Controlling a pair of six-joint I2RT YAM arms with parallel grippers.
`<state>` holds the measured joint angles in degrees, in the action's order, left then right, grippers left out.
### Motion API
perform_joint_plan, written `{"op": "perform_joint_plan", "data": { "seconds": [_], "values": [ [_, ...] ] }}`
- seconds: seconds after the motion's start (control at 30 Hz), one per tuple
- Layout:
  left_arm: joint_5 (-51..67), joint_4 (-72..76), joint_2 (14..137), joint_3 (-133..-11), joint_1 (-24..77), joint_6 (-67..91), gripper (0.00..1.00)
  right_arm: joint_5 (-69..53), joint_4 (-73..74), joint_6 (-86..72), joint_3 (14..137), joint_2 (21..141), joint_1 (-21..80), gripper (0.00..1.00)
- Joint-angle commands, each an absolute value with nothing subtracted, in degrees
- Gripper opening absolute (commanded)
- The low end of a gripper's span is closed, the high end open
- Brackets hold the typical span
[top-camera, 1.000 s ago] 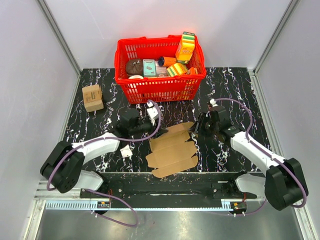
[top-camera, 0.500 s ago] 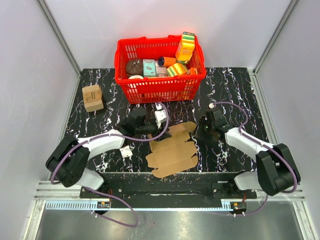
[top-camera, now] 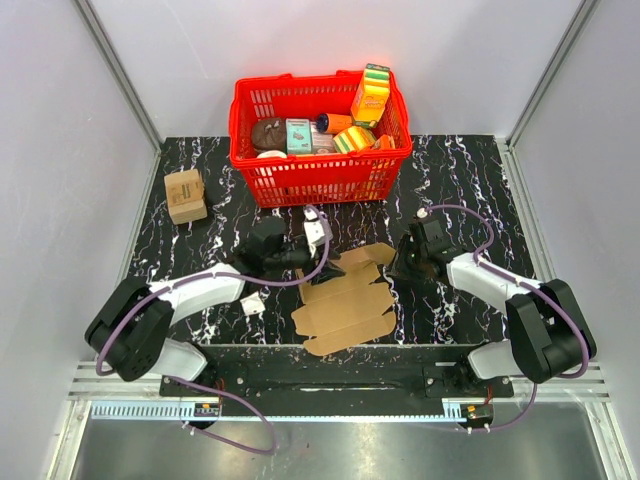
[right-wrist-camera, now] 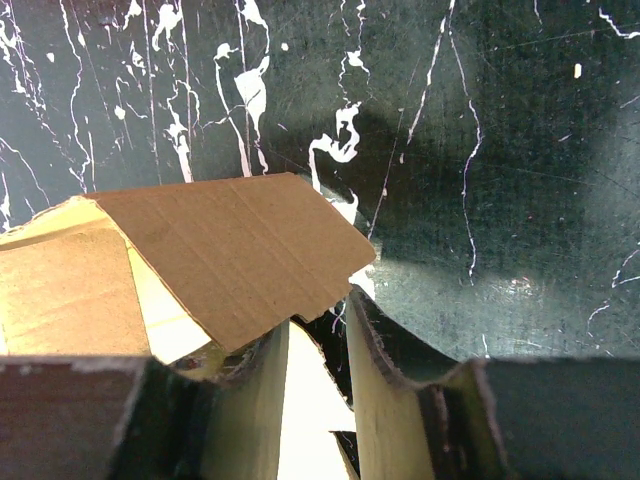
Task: Fold the paper box
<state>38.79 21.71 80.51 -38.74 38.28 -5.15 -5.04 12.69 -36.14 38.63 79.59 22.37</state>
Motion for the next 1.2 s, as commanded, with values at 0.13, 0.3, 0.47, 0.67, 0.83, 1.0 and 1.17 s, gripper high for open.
{"op": "perform_joint_plan", "data": {
  "seconds": [0.13,0.3,0.47,0.67,0.83,1.0,1.17],
  "values": [
    [36.14,29.63,78.22,-37.0,36.56,-1.05,0.5,-3.78,11.34,-34.8,39.82,79.19,21.97,0.34],
    [29.53,24.87,79.8,-39.2,36.56,-2.55,0.42,-3.69,11.43,-34.37,39.99,79.1,21.97,0.34],
    [27.78,18.46,83.57,-42.79,37.09,-5.36,0.39,-3.6,11.51,-34.45,40.17,79.01,21.97,0.34],
    [29.09,17.05,85.08,-43.85,37.79,-6.33,0.38,-2.2,12.39,-34.45,40.43,77.09,21.97,0.34],
    [29.27,16.18,85.69,-44.47,37.97,-6.77,0.38,-0.35,14.59,-33.66,42.18,74.19,21.97,0.34],
    [29.53,16.0,85.87,-44.65,38.06,-6.94,0.38,1.41,15.64,-32.08,44.2,71.9,21.97,0.34],
    [29.79,15.82,86.04,-44.74,38.23,-6.94,0.37,-2.01,14.59,-30.15,46.49,74.43,21.97,0.32]
  ]
}}
